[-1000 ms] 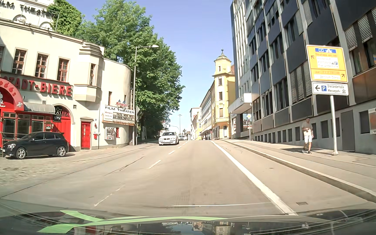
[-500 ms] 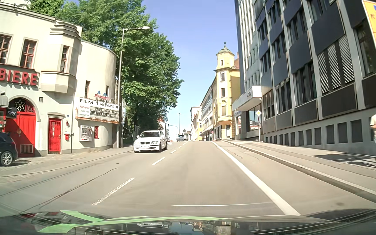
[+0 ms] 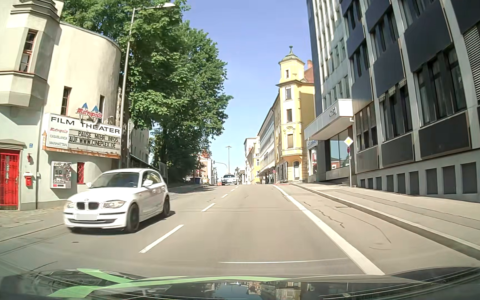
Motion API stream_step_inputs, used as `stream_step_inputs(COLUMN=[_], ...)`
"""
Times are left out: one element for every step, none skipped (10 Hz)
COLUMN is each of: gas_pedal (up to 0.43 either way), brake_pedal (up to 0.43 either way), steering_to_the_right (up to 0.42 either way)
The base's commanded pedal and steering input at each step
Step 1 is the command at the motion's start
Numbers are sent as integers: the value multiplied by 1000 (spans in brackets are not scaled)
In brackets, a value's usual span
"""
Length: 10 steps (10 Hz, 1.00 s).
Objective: Follow the waypoints while adhering to traffic rules and regulations
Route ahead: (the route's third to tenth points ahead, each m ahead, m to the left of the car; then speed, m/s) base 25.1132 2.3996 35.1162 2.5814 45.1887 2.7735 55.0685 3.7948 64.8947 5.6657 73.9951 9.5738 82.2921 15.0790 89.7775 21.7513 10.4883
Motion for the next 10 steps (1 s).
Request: stream_step_inputs(gas_pedal=[157, 157, 157, 157, 157, 157, 157, 157, 138, 87], brake_pedal=[0, 0, 0, 0, 0, 0, 0, 0, 0, 0], steering_to_the_right=[-8, -8, -7, -6, -6, -6, -6, -6, -6, -5])
